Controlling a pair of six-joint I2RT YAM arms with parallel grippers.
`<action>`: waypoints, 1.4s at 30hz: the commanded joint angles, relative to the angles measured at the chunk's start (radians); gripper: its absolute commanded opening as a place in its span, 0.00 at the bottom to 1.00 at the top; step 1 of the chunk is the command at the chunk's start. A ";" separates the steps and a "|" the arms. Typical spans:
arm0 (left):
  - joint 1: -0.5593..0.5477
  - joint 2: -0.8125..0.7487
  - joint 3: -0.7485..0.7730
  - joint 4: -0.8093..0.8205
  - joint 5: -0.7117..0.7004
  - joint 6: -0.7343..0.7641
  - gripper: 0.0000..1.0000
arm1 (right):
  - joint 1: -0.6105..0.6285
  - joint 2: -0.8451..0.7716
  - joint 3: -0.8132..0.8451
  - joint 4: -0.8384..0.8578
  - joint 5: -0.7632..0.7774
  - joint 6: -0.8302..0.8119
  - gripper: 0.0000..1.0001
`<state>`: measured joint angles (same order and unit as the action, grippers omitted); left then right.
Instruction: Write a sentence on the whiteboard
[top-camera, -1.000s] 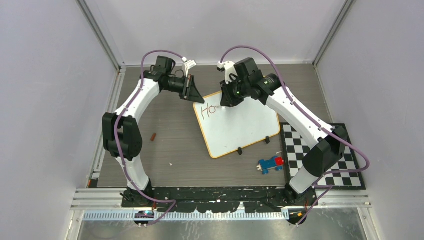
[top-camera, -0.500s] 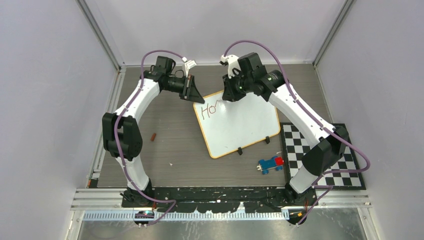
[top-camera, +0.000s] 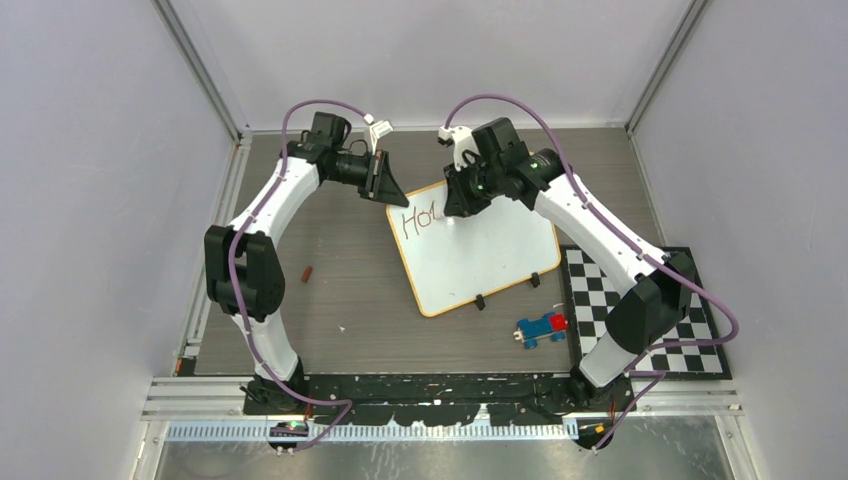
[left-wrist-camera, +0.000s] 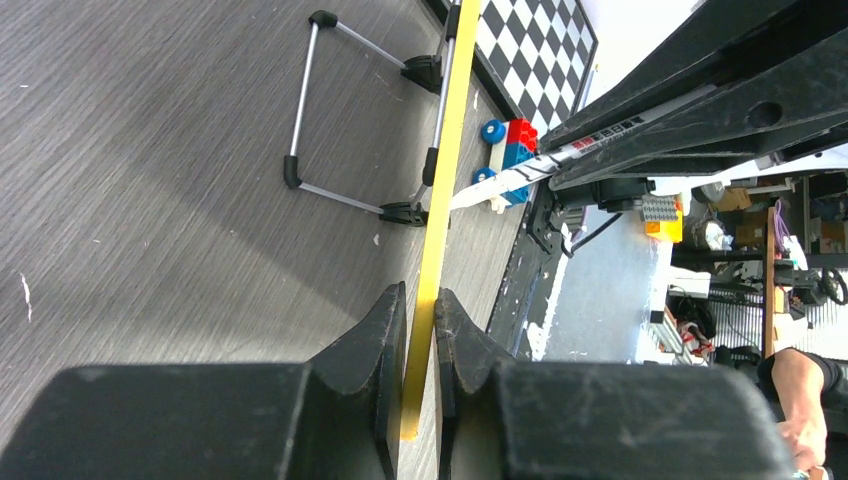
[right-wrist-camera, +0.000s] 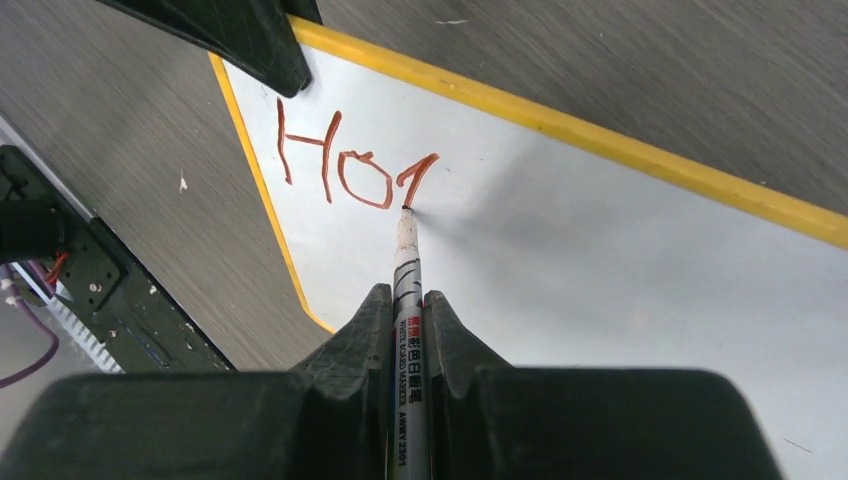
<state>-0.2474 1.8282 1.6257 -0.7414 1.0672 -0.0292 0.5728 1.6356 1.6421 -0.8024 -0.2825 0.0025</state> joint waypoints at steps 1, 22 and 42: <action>-0.008 -0.043 0.002 -0.032 -0.015 -0.012 0.00 | 0.001 -0.044 -0.046 0.036 0.020 -0.004 0.00; -0.016 -0.043 0.008 -0.035 -0.015 -0.011 0.00 | 0.019 -0.093 0.005 0.031 -0.016 0.027 0.00; -0.017 -0.050 0.004 -0.041 -0.024 0.000 0.00 | 0.002 -0.031 0.027 0.061 0.058 0.011 0.00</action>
<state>-0.2588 1.8191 1.6260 -0.7494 1.0714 -0.0208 0.5804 1.6062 1.6291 -0.7795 -0.2638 0.0284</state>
